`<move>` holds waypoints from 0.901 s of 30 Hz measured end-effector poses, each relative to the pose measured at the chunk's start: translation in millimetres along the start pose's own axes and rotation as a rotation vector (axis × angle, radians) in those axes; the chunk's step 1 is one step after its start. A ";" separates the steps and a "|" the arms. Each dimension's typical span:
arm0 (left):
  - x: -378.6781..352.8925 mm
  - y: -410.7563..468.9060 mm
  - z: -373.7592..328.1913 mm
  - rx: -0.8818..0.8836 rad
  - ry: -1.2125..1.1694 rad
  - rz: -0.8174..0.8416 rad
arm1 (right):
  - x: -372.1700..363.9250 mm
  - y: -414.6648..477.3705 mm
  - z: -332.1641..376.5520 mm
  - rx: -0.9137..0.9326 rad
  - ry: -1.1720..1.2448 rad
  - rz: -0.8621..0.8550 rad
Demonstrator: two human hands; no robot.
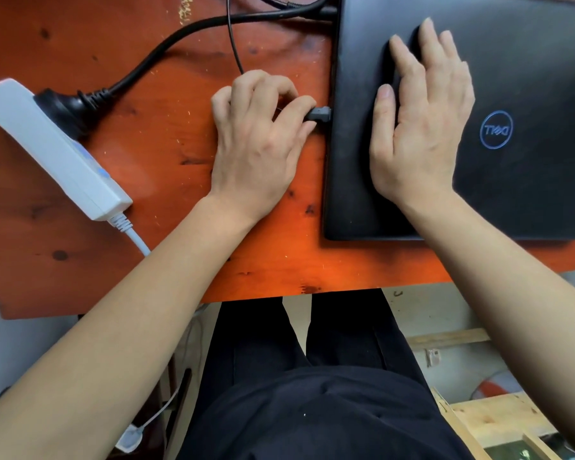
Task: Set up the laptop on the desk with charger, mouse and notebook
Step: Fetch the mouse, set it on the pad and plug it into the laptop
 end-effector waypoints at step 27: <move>-6.4 0.9 2.2 -0.058 0.019 0.041 | -3.7 -1.0 0.6 0.010 -0.003 -0.016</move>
Point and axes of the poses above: each hand's wrist, its own y-axis towards the middle knuckle, its own x-axis out of the back of the hand, z = x × y, the point moved 6 cm from there along y, towards the middle knuckle, and after that the axes turned 15 degrees about -y, right-handed, at the moved point
